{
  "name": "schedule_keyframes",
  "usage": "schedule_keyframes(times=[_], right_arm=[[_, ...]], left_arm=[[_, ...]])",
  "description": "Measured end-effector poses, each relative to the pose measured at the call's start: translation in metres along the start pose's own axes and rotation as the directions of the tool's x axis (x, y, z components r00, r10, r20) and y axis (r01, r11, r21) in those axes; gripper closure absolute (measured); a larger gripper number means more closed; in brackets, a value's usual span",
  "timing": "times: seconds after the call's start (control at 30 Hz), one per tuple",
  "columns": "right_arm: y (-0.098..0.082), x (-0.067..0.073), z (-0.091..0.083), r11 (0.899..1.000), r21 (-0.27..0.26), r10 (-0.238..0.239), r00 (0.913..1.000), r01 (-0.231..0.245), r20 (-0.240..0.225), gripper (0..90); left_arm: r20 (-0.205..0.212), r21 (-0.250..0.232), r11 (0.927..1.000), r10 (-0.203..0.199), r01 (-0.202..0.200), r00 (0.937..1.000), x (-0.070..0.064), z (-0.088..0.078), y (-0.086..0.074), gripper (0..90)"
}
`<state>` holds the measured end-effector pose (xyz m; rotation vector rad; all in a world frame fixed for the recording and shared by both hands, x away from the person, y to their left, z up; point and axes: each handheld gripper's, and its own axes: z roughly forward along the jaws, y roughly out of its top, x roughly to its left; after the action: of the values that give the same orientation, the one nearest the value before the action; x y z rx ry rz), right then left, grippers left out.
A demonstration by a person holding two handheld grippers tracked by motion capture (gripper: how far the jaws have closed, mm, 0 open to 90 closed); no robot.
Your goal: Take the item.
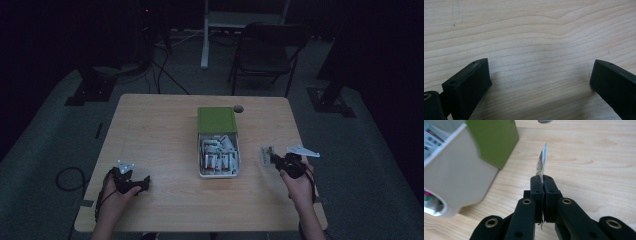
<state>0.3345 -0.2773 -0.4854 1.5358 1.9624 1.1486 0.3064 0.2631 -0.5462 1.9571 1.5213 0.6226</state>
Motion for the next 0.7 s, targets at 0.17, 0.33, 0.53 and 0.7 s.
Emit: schedule_keyframes(times=[0.17,0.33,0.53,0.7], right_arm=[[-0.006,-0.008,0.005,1.0,0.019,0.02,0.9997,-0.021,0.014,88.6],[-0.009,-0.014,0.007,0.999,0.027,0.033,0.9991,-0.034,0.027,88.6],[-0.011,-0.02,0.008,0.998,0.032,0.05,0.998,-0.052,0.039,88.3],[-0.014,-0.028,0.008,0.997,0.025,0.067,0.9959,-0.069,0.061,87.0]], left_arm=[[0.0,0.0,1.0,0.0,0.0,1.0,0.0,0.0,0.0,3.3],[0.0,0.0,1.0,0.0,0.0,1.0,0.0,0.0,0.0,3.3],[0.0,0.0,1.0,0.0,0.0,1.0,0.0,0.0,0.0,3.3],[0.0,0.0,1.0,0.0,0.0,1.0,0.0,0.0,0.0,3.3]])
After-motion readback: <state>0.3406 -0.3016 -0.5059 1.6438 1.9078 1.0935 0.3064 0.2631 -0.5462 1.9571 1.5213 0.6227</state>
